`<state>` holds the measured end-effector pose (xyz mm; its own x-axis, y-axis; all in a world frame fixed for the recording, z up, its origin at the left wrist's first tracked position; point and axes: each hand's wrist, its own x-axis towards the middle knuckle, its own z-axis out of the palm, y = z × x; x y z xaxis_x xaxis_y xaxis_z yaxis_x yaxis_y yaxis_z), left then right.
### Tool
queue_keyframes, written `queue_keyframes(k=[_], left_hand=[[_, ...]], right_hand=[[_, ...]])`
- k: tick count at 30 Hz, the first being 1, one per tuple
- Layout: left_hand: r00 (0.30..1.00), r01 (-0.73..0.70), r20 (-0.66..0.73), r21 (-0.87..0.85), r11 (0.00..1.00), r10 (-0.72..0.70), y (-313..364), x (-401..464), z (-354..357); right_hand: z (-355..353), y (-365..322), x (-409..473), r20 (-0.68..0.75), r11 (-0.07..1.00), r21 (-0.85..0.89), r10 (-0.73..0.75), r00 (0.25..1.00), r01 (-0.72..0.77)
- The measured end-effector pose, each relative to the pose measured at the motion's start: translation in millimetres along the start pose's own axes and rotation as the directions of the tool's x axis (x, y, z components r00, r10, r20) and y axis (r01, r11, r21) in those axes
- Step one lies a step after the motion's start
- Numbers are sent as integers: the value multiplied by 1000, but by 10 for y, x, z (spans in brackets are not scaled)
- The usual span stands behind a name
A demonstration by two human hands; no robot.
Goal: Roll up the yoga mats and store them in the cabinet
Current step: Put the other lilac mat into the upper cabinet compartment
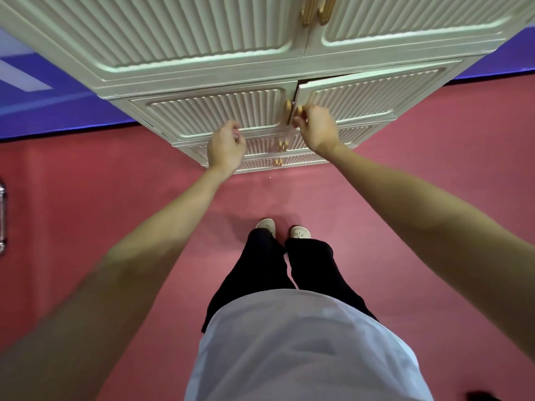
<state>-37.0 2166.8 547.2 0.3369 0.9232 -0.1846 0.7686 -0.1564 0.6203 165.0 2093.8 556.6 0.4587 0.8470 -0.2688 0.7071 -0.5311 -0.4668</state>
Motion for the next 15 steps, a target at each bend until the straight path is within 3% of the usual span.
queue_keyframes(k=[8,12,15], left_hand=[[997,-6,82,25,1000,4,-111,-30,-66],[984,-119,148,98,988,103,25,-72,-7],[961,-232,198,191,954,194,182,-171,78]], right_hand=[[22,-118,111,-29,997,7,77,997,-76],[6,35,-173,67,988,121,93,993,-100],[-8,284,-685,47,988,87,123,991,-127]])
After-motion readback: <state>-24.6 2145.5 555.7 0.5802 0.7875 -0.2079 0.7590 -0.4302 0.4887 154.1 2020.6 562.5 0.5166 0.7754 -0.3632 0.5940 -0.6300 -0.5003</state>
